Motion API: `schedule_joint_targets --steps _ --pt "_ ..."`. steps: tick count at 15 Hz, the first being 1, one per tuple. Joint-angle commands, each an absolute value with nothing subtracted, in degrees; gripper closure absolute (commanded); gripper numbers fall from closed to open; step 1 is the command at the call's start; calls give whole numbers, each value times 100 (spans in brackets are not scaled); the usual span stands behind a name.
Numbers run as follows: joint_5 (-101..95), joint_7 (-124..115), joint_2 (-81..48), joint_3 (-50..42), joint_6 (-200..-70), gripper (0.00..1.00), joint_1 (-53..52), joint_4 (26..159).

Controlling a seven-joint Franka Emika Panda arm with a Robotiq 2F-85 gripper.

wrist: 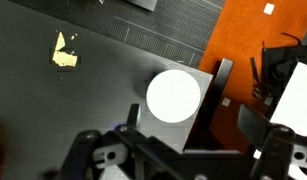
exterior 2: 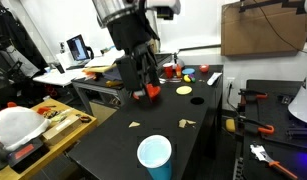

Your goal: Move the cup to the left

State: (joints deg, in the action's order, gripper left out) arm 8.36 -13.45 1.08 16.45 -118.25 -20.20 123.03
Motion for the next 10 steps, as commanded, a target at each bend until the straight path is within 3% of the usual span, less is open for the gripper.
schedule_joint_targets --steps 1,10 --pt "1035 -1265 936 1430 -11525 0 -1632 12595" --pt "-37 -1388 1793 747 -11674 0 -564 13075"
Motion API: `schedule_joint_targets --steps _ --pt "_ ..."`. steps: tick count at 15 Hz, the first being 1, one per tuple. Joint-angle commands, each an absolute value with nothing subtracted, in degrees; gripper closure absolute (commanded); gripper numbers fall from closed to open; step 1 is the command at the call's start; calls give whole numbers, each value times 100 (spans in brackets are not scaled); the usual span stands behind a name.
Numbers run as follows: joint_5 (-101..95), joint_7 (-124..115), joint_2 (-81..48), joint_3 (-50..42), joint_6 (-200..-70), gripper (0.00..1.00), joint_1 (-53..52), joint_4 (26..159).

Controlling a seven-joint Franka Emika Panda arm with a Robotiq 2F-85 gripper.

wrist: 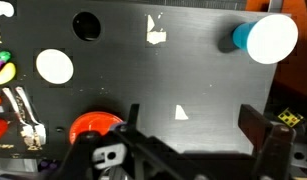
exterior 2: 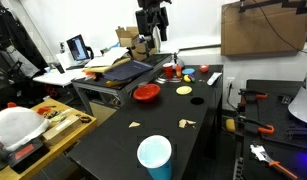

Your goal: Move the cup to the left

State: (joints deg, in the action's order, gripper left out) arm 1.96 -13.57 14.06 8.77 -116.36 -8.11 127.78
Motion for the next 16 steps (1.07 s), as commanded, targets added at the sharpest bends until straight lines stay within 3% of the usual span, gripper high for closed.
schedule_joint_targets --steps 1,10,16 --pt "-129 -1377 1859 677 -11650 0 -466 13114" --pt "-863 -1042 2409 82 -11437 0 268 13111" --pt "-815 730 2257 -618 -10700 0 381 12493"
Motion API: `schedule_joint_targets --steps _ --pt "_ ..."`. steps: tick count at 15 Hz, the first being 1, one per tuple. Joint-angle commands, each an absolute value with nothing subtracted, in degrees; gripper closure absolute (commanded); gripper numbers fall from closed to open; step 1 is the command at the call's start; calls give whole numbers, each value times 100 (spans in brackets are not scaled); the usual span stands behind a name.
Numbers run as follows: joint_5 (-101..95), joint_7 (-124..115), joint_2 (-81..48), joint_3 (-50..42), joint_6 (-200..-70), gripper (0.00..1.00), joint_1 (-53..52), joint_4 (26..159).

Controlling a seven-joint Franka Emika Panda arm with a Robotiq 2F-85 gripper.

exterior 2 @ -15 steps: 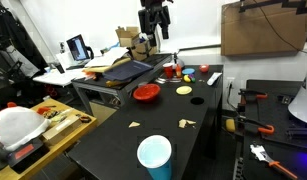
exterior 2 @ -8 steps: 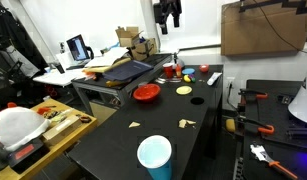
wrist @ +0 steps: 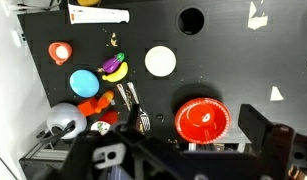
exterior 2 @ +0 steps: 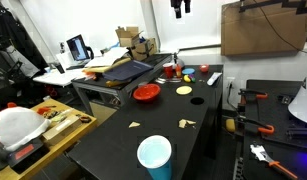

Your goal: Move the cup to the left

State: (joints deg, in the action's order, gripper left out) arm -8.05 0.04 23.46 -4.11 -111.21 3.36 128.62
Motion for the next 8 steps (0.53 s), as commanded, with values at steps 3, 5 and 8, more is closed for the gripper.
schedule_joint_targets --steps 3,5,8 --pt "-779 1355 2137 -846 -10501 0 372 12219" --pt "-734 1612 2060 -931 -10457 0 359 12098" --pt "-512 1795 2048 -1029 -10722 0 347 12120"
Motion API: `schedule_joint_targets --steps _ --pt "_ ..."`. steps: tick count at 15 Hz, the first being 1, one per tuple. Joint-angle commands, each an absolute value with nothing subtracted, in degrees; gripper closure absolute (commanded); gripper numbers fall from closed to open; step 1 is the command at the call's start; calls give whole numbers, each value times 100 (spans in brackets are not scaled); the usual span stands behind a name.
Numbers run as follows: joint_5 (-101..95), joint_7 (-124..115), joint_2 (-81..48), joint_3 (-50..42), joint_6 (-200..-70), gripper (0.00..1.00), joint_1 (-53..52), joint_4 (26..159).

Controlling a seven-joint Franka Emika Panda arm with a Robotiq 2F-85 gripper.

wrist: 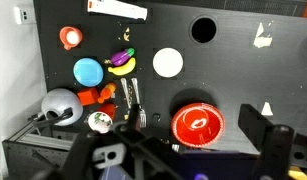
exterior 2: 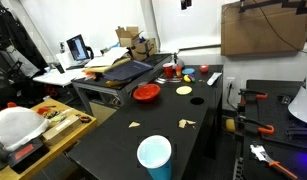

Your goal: Move the cup to the left

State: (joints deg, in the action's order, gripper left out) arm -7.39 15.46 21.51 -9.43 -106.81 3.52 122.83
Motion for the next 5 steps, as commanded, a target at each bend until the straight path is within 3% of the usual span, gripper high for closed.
schedule_joint_targets --steps 1,5 --pt "-513 1639 2075 -1014 -10842 0 397 12167" --pt "-611 1602 2079 -942 -10763 0 400 12242"
